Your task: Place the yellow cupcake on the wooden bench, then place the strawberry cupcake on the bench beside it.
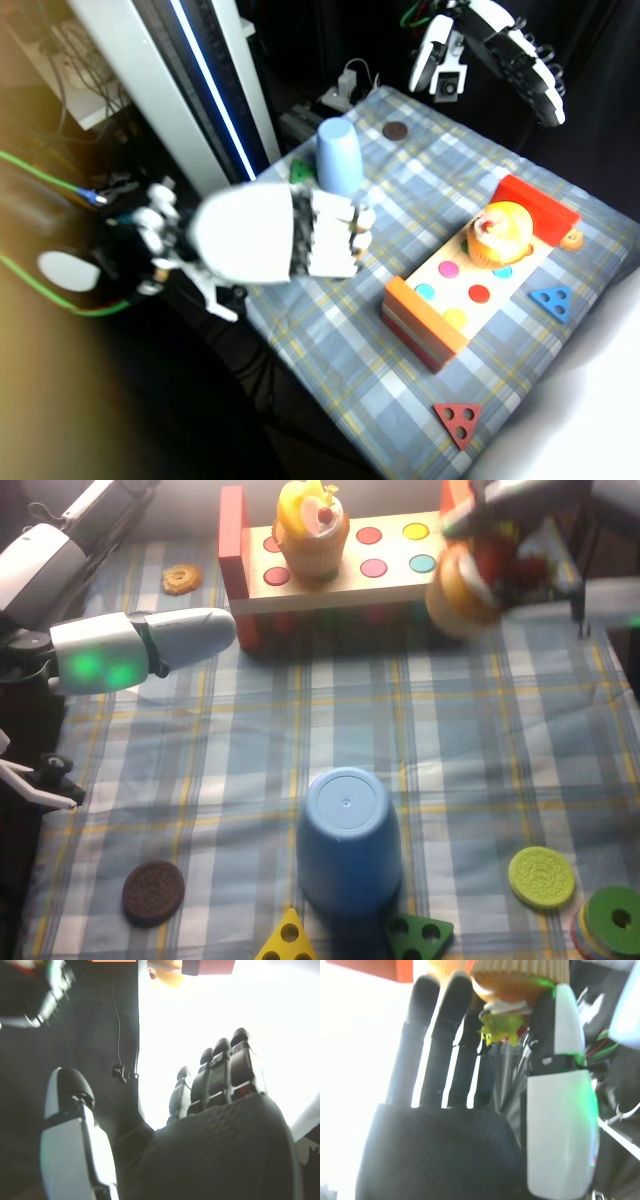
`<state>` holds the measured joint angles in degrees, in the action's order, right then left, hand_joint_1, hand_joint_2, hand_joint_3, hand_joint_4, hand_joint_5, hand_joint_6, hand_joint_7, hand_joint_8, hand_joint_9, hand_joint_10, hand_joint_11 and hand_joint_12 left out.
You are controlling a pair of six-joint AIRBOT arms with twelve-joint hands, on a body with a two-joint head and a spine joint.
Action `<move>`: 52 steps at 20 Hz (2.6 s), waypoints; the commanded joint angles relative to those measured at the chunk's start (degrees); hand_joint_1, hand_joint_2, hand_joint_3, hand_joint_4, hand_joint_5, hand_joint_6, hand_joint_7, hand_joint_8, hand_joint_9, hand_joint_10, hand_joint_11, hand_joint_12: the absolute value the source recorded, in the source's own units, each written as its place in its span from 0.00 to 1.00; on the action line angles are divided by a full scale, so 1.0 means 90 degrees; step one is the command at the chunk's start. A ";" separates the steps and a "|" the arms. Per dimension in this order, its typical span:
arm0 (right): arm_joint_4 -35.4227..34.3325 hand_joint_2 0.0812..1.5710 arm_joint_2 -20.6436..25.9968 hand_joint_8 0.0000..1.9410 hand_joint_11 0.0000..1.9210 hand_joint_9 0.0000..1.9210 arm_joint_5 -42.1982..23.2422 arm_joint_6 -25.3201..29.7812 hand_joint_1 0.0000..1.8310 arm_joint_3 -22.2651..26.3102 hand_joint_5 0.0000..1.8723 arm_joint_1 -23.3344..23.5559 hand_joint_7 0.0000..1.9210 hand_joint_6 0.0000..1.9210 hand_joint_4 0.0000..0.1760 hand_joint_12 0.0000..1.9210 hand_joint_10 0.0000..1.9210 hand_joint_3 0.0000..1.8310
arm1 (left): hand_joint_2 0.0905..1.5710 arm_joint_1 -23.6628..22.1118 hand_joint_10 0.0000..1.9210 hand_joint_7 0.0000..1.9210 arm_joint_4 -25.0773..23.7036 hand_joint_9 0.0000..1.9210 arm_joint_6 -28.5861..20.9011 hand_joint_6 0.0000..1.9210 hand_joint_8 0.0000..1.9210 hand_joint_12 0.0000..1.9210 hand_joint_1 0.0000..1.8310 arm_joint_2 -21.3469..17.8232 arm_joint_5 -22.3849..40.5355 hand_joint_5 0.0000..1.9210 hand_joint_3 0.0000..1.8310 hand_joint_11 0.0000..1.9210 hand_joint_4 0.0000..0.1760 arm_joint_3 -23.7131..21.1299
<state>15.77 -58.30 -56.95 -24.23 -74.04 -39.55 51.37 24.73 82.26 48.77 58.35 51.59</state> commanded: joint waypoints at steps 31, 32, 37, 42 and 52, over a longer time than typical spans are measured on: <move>0.0660 0.61 -0.1928 0.00 0.00 0.25 0.2279 -0.0357 0.55 -0.1671 0.26 0.1644 0.25 0.00 0.15 0.57 0.01 0.00 | 0.50 -0.0083 0.00 0.00 -0.0172 0.00 -0.0171 0.00 0.00 0.00 0.47 0.0000 0.0658 0.00 0.00 0.00 1.00 0.0099; 0.0650 0.61 -0.1927 0.00 0.00 0.25 0.2279 -0.0354 0.55 -0.1664 0.26 0.1644 0.25 0.00 0.15 0.57 0.01 0.00 | 0.50 -0.0082 0.00 0.00 -0.0172 0.00 -0.0172 0.00 0.00 0.00 0.47 -0.0001 0.0658 0.00 0.00 0.00 1.00 0.0097; 0.0505 0.55 -0.1808 0.00 0.00 0.10 0.2090 -0.0354 0.52 -0.1505 0.10 0.1649 0.08 0.00 0.56 0.35 0.00 0.00 | 0.51 -0.0082 0.00 0.00 -0.0169 0.00 -0.0239 0.00 0.00 0.00 0.45 -0.0027 0.0739 0.00 0.00 0.00 1.00 0.0096; 0.0006 0.51 -0.1135 0.00 0.00 0.00 0.1032 -0.0369 0.40 -0.0958 0.00 0.1572 0.00 0.00 0.86 0.20 0.00 0.00 | 0.49 0.0057 0.00 0.00 -0.0289 0.00 -0.0734 0.00 0.00 0.00 0.51 -0.0212 0.1148 0.00 0.00 0.00 0.89 0.0047; -0.2032 0.55 0.0763 0.00 0.00 0.00 -0.2971 -0.1067 0.55 0.0960 0.00 -0.1077 0.00 0.00 0.92 0.00 0.00 0.00 | 0.50 0.1321 0.00 0.01 -0.0704 0.01 -0.3373 0.00 0.00 0.00 0.42 -0.0566 0.3630 0.00 0.00 0.00 0.97 -0.0083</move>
